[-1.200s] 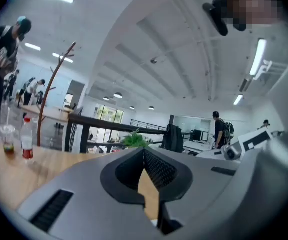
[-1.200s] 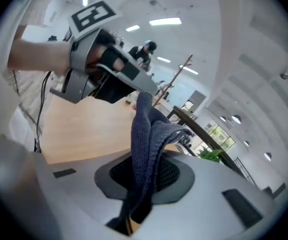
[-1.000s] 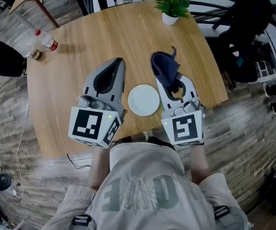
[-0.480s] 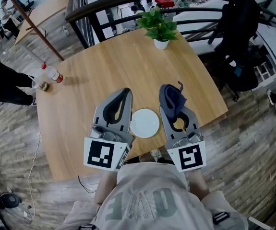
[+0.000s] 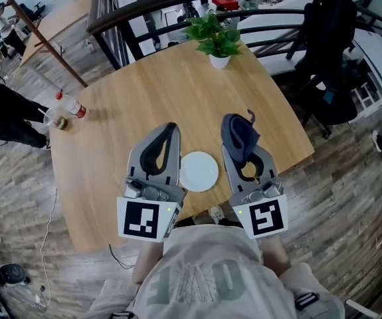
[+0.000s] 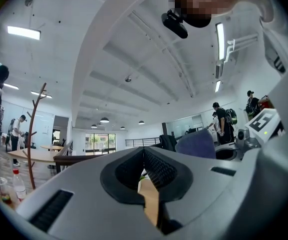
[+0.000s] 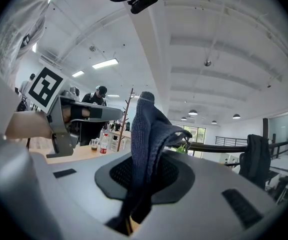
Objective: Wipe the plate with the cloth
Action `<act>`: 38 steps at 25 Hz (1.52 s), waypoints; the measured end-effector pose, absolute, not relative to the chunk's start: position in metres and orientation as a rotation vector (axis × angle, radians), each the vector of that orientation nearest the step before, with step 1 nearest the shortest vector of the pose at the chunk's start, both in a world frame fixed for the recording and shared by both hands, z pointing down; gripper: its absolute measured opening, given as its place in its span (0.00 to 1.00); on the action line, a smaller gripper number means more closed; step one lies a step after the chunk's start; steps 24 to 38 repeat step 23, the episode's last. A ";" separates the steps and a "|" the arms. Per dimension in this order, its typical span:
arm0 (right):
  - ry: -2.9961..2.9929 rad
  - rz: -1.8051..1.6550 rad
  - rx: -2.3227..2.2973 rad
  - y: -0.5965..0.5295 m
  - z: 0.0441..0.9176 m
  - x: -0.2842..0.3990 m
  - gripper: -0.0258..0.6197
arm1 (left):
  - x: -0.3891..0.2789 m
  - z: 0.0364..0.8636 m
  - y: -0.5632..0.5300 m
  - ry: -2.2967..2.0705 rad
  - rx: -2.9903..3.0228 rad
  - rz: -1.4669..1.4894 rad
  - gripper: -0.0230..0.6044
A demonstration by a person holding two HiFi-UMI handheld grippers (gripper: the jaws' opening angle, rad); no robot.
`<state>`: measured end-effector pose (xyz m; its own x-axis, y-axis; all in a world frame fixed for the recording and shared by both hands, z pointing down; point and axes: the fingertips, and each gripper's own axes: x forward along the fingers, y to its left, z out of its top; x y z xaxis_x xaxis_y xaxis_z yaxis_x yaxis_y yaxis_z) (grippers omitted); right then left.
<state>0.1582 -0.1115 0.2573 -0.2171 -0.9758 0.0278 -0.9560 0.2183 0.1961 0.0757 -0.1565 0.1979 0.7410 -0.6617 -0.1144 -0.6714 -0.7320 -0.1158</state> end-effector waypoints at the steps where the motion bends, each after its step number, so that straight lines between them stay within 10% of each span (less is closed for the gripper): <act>1: -2.332 -0.199 1.869 -0.112 0.259 0.159 0.13 | 0.076 0.199 -0.157 1.077 -2.788 0.095 0.05; 38: -2.305 -0.172 1.721 -0.136 0.281 0.127 0.13 | 0.046 0.206 -0.186 1.138 -2.773 0.038 0.05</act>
